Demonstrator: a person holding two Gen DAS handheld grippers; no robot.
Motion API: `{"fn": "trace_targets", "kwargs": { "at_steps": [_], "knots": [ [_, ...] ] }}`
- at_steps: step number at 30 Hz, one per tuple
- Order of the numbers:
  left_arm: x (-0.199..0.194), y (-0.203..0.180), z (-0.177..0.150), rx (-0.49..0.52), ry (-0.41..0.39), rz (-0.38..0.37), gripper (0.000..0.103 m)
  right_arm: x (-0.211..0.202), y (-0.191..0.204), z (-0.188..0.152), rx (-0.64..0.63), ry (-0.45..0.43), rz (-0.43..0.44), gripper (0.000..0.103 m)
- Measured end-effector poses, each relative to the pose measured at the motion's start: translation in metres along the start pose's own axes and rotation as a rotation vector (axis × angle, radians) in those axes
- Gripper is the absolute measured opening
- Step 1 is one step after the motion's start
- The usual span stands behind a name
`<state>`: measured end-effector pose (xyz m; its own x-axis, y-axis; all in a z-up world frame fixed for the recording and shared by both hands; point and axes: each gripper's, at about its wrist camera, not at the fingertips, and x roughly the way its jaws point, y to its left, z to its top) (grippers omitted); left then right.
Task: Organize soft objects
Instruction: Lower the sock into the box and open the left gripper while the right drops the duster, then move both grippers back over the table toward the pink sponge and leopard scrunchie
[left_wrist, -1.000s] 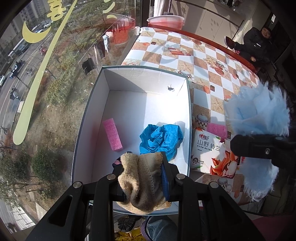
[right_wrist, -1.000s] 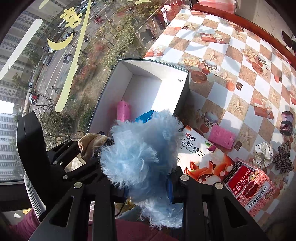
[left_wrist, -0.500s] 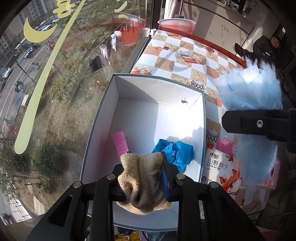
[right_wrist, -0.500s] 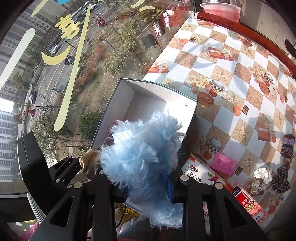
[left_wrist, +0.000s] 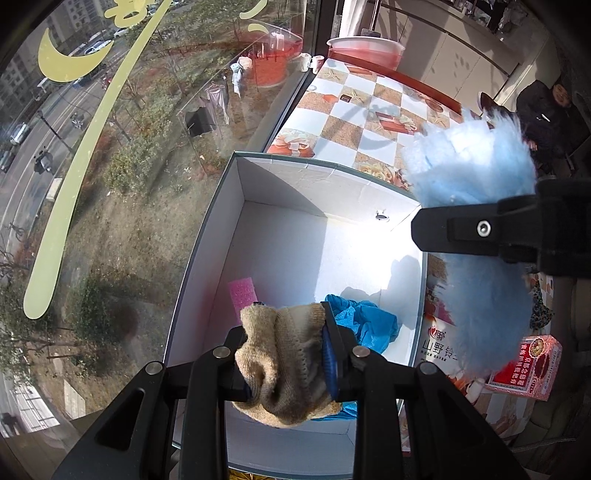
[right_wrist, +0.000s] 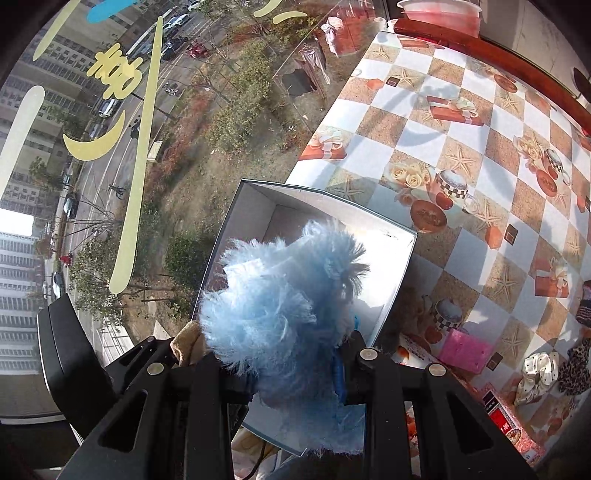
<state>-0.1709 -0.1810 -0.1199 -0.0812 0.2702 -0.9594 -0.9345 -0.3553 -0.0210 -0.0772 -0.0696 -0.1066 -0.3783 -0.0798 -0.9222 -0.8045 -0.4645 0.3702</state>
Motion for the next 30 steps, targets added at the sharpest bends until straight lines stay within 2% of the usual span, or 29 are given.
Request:
{"fn": "trace_targets", "kwargs": {
  "at_steps": [9, 11, 12, 13, 14, 16, 17, 18, 19, 20, 21, 22, 26, 28, 30],
  "knots": [
    [0.001, -0.001, -0.001, 0.0, 0.003, -0.007, 0.033, 0.002, 0.001, 0.006, 0.001, -0.005, 0.002, 0.03],
    [-0.002, -0.001, -0.002, 0.002, -0.01, -0.005, 0.047, 0.002, 0.002, 0.008, -0.002, -0.006, 0.011, 0.031],
    [-0.003, -0.001, -0.002, 0.002, -0.017, -0.005, 0.052, 0.002, 0.003, 0.009, -0.003, -0.007, 0.013, 0.036],
    [-0.005, -0.002, -0.002, 0.002, -0.022, -0.003, 0.065, 0.002, 0.003, 0.01, -0.003, -0.01, 0.012, 0.04],
    [-0.006, -0.002, -0.002, 0.001, -0.029, 0.0, 0.074, 0.001, 0.003, 0.01, -0.003, -0.015, 0.014, 0.049],
    [-0.009, -0.002, -0.002, 0.001, -0.04, 0.009, 0.081, -0.002, 0.005, 0.011, -0.01, -0.022, 0.013, 0.051],
    [-0.01, -0.002, -0.002, 0.002, -0.046, 0.011, 0.081, -0.003, 0.006, 0.012, -0.014, -0.023, 0.006, 0.051],
    [-0.011, -0.001, -0.003, 0.0, -0.055, 0.011, 0.081, -0.004, 0.006, 0.012, -0.016, -0.025, -0.001, 0.059],
    [-0.013, 0.0, -0.003, -0.009, -0.069, 0.002, 0.086, -0.005, 0.006, 0.012, -0.015, -0.029, -0.008, 0.067],
    [-0.014, 0.001, -0.003, -0.017, -0.08, 0.0, 0.095, -0.007, 0.005, 0.012, -0.013, -0.035, -0.019, 0.08],
    [-0.016, 0.003, -0.003, -0.025, -0.089, 0.0, 0.099, -0.008, 0.004, 0.012, -0.009, -0.038, -0.023, 0.089],
    [-0.017, 0.004, -0.002, -0.034, -0.096, -0.002, 0.103, -0.009, 0.003, 0.012, -0.004, -0.038, -0.022, 0.09],
    [-0.016, 0.007, -0.001, -0.047, -0.087, -0.016, 0.103, -0.01, -0.001, 0.011, 0.013, -0.02, -0.028, 0.091],
    [-0.017, 0.007, -0.003, -0.044, -0.088, -0.012, 0.103, -0.011, -0.002, 0.01, 0.016, -0.014, -0.029, 0.103],
    [-0.018, 0.006, -0.004, -0.042, -0.091, -0.011, 0.103, -0.013, -0.003, 0.008, 0.019, -0.012, -0.042, 0.103]
  ]
}}
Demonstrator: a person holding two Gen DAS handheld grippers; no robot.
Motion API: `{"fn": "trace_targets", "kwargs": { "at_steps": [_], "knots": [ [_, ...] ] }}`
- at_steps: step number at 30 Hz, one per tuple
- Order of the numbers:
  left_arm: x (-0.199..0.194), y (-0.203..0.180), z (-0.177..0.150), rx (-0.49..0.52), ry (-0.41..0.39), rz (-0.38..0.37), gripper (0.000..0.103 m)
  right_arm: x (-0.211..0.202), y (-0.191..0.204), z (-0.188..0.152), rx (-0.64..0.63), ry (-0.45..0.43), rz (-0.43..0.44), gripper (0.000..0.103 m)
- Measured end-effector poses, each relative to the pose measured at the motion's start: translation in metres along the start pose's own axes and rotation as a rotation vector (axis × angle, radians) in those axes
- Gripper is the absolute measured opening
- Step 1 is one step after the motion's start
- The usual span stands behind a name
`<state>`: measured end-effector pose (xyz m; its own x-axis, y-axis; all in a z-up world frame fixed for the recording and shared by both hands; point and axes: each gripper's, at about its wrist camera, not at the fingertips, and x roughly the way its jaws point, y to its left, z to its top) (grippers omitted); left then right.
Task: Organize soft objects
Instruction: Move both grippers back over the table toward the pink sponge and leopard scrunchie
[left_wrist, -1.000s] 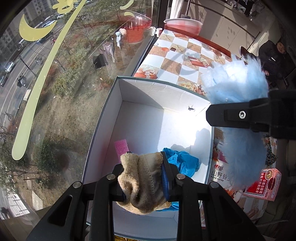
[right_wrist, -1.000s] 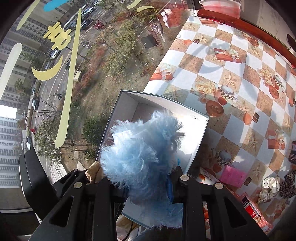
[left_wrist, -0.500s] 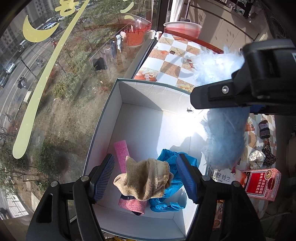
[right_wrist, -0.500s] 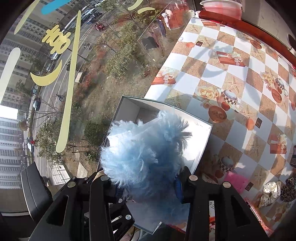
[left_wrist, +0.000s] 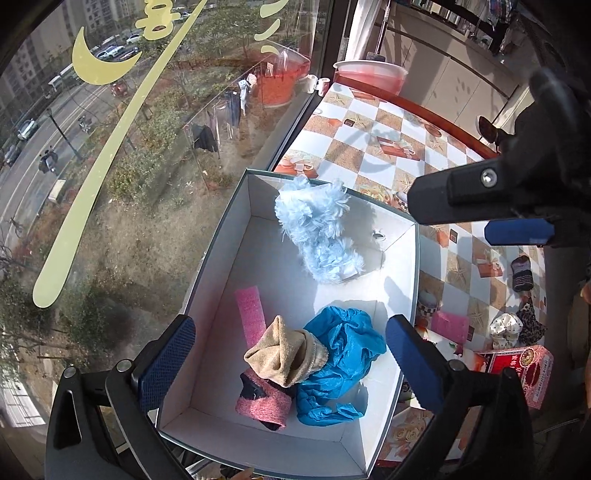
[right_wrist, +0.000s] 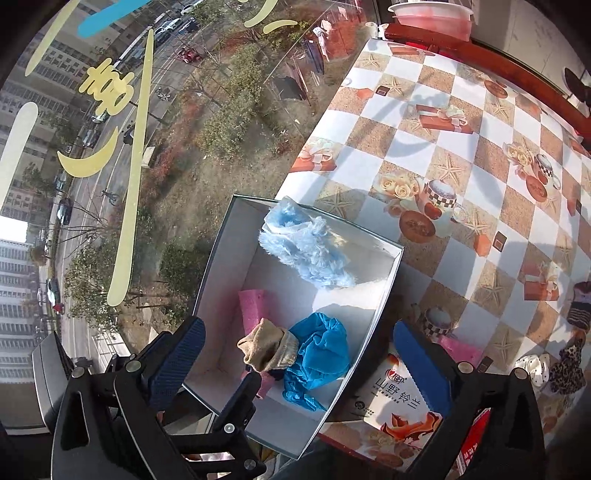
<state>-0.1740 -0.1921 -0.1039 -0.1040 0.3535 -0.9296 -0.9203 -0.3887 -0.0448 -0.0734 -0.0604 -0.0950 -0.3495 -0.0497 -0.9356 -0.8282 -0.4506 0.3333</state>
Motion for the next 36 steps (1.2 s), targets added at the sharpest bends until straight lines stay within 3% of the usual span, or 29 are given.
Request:
{"fn": "trace_targets", "kwargs": {
  "at_steps": [11, 19, 31, 36],
  "knots": [
    [-0.006, -0.004, -0.002, 0.016, -0.005, 0.002, 0.103, -0.006, -0.005, -0.01, 0.006, 0.016, -0.001, 0.103],
    [-0.012, -0.028, 0.002, 0.083, -0.011, -0.016, 0.103, -0.021, -0.024, -0.019, 0.054, -0.008, 0.017, 0.103],
    [-0.007, -0.111, 0.011, 0.281, 0.011, -0.084, 0.103, -0.069, -0.117, -0.049, 0.274, -0.062, 0.025, 0.103],
    [0.009, -0.146, 0.015, 0.358, 0.082, -0.122, 0.103, -0.093, -0.17, -0.072, 0.401, -0.083, 0.036, 0.103]
  ]
}}
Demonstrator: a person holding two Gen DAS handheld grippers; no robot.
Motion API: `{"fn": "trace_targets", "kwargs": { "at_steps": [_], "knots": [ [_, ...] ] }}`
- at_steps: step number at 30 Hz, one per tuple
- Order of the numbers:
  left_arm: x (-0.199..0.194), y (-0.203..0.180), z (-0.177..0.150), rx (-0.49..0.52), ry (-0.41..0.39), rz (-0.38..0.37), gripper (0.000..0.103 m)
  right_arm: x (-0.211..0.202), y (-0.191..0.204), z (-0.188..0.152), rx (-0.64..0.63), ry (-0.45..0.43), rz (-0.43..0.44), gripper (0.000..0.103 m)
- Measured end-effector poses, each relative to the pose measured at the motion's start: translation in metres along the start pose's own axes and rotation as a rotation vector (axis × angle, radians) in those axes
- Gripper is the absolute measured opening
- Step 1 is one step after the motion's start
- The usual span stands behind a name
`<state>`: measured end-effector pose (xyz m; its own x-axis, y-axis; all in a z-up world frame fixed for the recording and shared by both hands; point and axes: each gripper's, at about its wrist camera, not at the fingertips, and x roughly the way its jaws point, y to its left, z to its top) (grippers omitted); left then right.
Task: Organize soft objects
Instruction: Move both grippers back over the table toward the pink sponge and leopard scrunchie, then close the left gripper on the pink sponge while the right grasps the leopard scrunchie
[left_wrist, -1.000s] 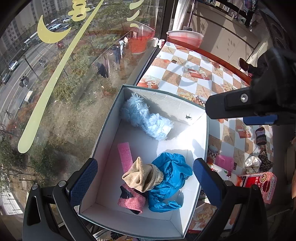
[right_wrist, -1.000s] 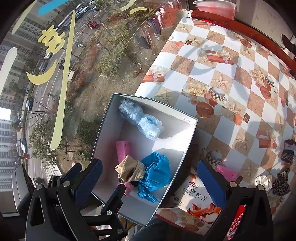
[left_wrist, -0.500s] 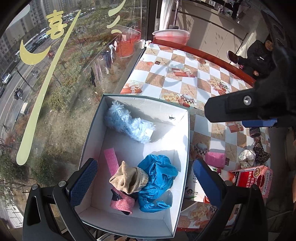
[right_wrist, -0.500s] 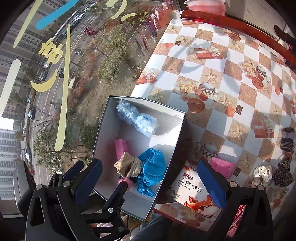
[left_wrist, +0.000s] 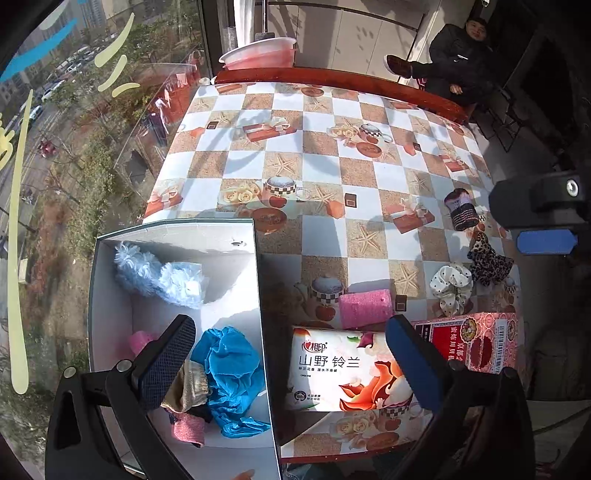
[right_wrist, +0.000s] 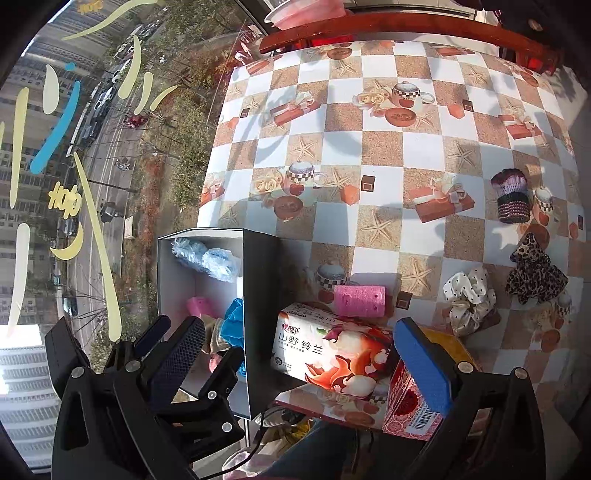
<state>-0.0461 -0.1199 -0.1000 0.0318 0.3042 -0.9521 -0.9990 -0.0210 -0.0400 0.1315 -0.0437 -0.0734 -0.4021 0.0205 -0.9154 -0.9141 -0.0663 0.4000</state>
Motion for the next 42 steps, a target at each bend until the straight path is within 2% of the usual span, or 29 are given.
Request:
{"fn": "trace_targets", "kwargs": {
  "at_steps": [5, 11, 14, 20, 25, 34, 39, 42],
  "knots": [
    [0.036, -0.028, 0.019, 0.056, 0.136, -0.04, 0.103, -0.024, -0.054, -0.004, 0.099, -0.021, -0.005, 0.103],
    [0.088, -0.059, 0.033, 0.068, 0.29, -0.065, 0.103, -0.035, -0.123, -0.01, 0.225, -0.037, -0.024, 0.103],
    [0.114, -0.07, 0.038, 0.053, 0.367, -0.072, 0.103, -0.03, -0.153, -0.015, 0.28, -0.024, -0.029, 0.103],
    [0.158, -0.077, 0.04, -0.04, 0.493, -0.061, 0.103, -0.009, -0.197, -0.029, 0.359, 0.028, -0.022, 0.103],
    [0.182, -0.081, 0.033, -0.058, 0.537, 0.007, 0.103, 0.008, -0.217, -0.035, 0.384, 0.064, -0.011, 0.103],
    [0.212, -0.085, 0.017, -0.066, 0.606, 0.063, 0.103, 0.026, -0.234, -0.037, 0.397, 0.089, 0.004, 0.103],
    [0.224, -0.086, 0.011, -0.072, 0.639, 0.105, 0.103, 0.026, -0.25, -0.029, 0.406, 0.058, -0.049, 0.103],
    [0.225, -0.088, 0.01, -0.064, 0.634, 0.087, 0.103, 0.03, -0.265, -0.021, 0.429, 0.037, -0.086, 0.103]
  ]
}}
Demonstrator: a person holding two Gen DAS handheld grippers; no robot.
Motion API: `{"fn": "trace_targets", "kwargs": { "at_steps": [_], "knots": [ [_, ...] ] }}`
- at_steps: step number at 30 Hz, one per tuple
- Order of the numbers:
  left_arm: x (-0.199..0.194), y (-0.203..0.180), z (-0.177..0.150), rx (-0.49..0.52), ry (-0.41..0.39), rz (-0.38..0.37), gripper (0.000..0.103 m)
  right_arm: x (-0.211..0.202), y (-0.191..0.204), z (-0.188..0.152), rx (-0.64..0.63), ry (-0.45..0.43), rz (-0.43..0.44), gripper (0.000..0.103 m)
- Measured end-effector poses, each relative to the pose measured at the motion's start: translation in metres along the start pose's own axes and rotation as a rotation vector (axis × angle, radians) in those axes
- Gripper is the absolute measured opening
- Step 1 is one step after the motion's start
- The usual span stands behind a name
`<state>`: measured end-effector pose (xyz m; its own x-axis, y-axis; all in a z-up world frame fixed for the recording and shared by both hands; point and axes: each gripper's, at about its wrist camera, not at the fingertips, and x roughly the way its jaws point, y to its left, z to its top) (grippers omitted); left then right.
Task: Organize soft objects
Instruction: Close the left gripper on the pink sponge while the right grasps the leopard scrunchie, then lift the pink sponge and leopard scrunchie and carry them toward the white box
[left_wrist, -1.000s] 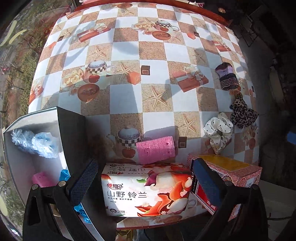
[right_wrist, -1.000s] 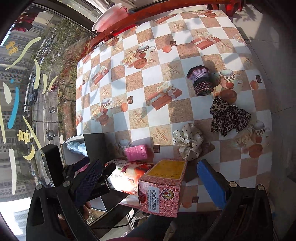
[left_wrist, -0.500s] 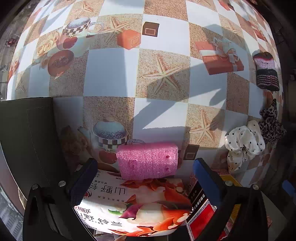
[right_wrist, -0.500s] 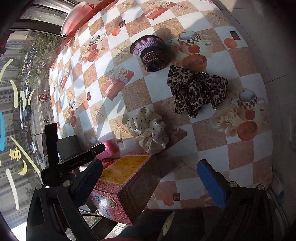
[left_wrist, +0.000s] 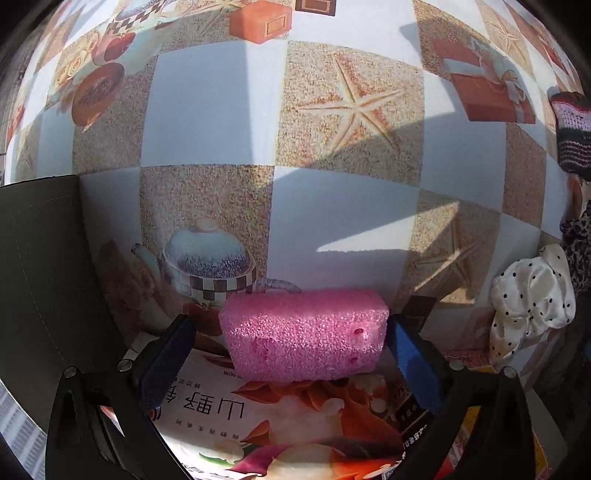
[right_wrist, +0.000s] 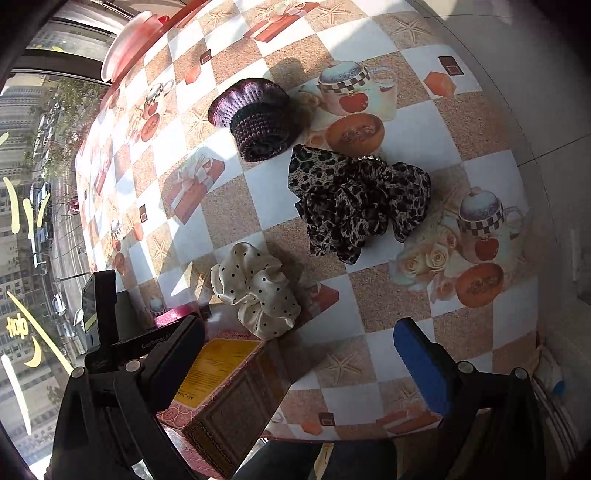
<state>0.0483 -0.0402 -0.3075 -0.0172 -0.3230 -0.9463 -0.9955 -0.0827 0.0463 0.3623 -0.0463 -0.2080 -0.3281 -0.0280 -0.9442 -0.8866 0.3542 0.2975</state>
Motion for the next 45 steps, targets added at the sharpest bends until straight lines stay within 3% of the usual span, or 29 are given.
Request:
{"fn": "trace_targets", "kwargs": {
  "at_steps": [10, 20, 24, 25, 26, 28, 30, 32, 37, 45],
  "knots": [
    [0.002, -0.016, 0.008, 0.029, -0.019, 0.026, 0.103, 0.056, -0.001, 0.052, -0.043, -0.003, -0.145, 0.103],
    [-0.005, -0.032, 0.007, 0.029, -0.015, -0.001, 0.1, 0.09, 0.009, 0.057, -0.146, 0.059, -0.325, 0.103],
    [-0.01, -0.036, 0.003, 0.038, -0.033, -0.019, 0.089, 0.084, 0.002, 0.06, -0.137, 0.079, -0.266, 0.103],
    [-0.012, -0.037, 0.003, 0.046, -0.044, -0.018, 0.082, 0.081, -0.003, 0.059, -0.119, 0.071, -0.241, 0.103],
    [-0.016, -0.04, 0.002, 0.057, -0.058, -0.014, 0.073, 0.077, -0.007, 0.057, -0.106, 0.062, -0.237, 0.099],
    [-0.022, -0.045, 0.002, 0.08, -0.087, 0.017, 0.073, 0.069, -0.01, 0.052, -0.118, 0.033, -0.286, 0.078],
    [-0.026, -0.049, 0.001, 0.096, -0.115, 0.031, 0.073, 0.062, -0.015, 0.048, -0.142, 0.007, -0.287, 0.046],
    [-0.032, -0.049, 0.0, 0.095, -0.141, 0.041, 0.073, 0.056, -0.022, 0.046, -0.125, -0.003, -0.249, 0.036],
    [-0.056, -0.052, -0.004, 0.114, -0.216, 0.051, 0.073, 0.029, -0.041, 0.042, -0.098, -0.052, -0.168, 0.036],
    [-0.114, -0.075, -0.014, 0.193, -0.374, 0.033, 0.073, -0.007, -0.057, 0.02, -0.077, -0.104, -0.115, 0.036]
  ]
}}
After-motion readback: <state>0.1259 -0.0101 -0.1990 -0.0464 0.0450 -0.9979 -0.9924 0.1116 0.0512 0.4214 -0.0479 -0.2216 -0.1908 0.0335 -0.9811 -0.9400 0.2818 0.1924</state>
